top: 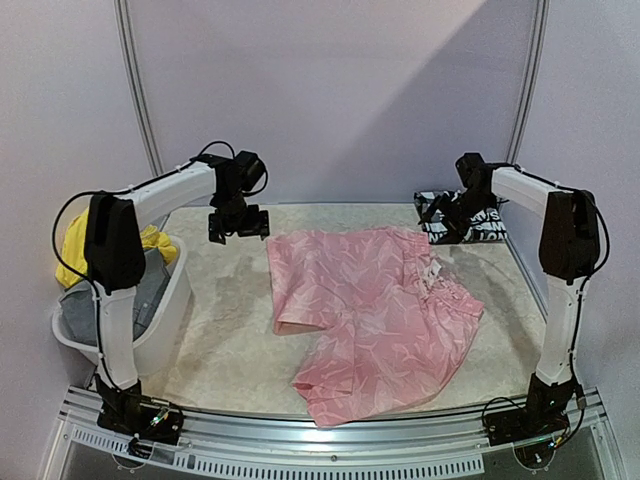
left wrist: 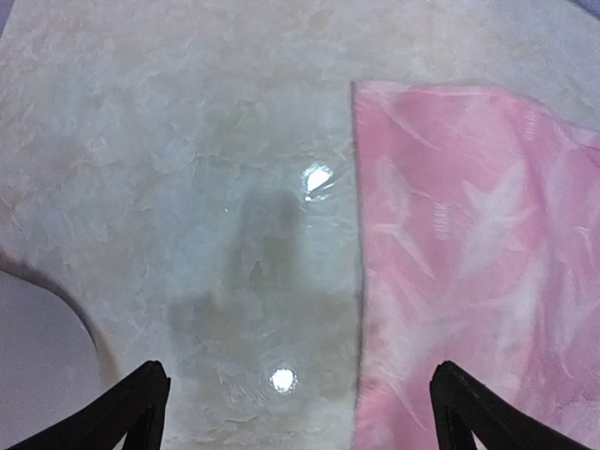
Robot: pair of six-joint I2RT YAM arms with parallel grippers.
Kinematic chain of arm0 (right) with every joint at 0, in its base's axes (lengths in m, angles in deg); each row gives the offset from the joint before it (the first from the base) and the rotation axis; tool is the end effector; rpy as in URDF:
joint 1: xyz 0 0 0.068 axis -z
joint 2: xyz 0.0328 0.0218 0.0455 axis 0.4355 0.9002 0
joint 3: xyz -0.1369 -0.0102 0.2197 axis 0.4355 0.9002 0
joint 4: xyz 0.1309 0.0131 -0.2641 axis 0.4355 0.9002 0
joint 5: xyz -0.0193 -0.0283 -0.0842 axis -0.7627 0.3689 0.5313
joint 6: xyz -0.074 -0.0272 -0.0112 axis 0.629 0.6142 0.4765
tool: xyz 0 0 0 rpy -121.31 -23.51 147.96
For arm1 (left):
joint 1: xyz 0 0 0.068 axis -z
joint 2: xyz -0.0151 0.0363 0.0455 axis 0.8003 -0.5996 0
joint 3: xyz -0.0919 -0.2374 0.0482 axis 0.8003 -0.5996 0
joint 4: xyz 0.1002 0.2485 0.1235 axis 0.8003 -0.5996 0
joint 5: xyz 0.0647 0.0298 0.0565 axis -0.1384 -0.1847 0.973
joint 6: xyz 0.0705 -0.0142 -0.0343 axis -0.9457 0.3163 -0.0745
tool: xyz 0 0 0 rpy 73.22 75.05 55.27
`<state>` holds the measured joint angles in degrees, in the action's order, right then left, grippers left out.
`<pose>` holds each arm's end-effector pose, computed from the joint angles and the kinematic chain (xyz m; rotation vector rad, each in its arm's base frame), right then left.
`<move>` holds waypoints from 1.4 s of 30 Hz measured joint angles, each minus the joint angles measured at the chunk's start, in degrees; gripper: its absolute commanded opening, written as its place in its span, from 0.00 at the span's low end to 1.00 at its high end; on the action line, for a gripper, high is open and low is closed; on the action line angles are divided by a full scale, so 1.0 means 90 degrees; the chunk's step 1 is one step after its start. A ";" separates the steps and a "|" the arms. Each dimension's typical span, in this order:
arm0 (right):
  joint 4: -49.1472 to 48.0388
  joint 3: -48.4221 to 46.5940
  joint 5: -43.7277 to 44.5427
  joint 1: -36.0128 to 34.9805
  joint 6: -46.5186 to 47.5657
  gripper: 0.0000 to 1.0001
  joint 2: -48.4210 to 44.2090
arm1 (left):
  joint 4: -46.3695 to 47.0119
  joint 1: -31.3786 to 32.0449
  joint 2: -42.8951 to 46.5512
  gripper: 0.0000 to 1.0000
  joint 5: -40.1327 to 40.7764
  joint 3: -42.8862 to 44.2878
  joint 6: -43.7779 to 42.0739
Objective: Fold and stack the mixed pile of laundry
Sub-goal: Flatten out the crumpled shorts at the center of the board, then smooth out the flattened shorts at the center of the board.
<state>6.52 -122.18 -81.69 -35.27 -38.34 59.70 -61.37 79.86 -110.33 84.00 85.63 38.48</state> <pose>0.4791 0.1102 0.1802 0.8280 2.7504 0.8712 0.4348 -0.2017 0.1960 -0.2906 2.7539 0.0434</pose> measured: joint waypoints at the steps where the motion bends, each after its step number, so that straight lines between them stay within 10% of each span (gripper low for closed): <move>1: 0.0029 -0.0002 0.0019 0.0000 0.0100 0.71 -0.0083 | 0.0041 0.0058 0.0228 0.98 -0.0036 -0.0075 -0.0041; 15: 0.0063 0.3303 0.0648 -0.0143 0.1851 0.68 -0.2669 | 0.1025 0.1940 0.2089 0.73 -0.1090 -0.2895 -0.0697; 31: 0.0046 0.5180 0.0979 -0.0503 0.2016 0.67 -0.3942 | 0.0709 0.4753 0.1171 0.62 -0.0860 -0.2412 -0.1015; 42: -0.0019 0.5540 0.0981 -0.0758 0.1894 0.67 -0.4180 | 0.0862 0.5141 0.1039 0.58 -0.0712 -0.3038 -0.0571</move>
<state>6.35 -72.33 -72.86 -42.09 -21.30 22.08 -53.61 126.13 -100.97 77.59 58.28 33.34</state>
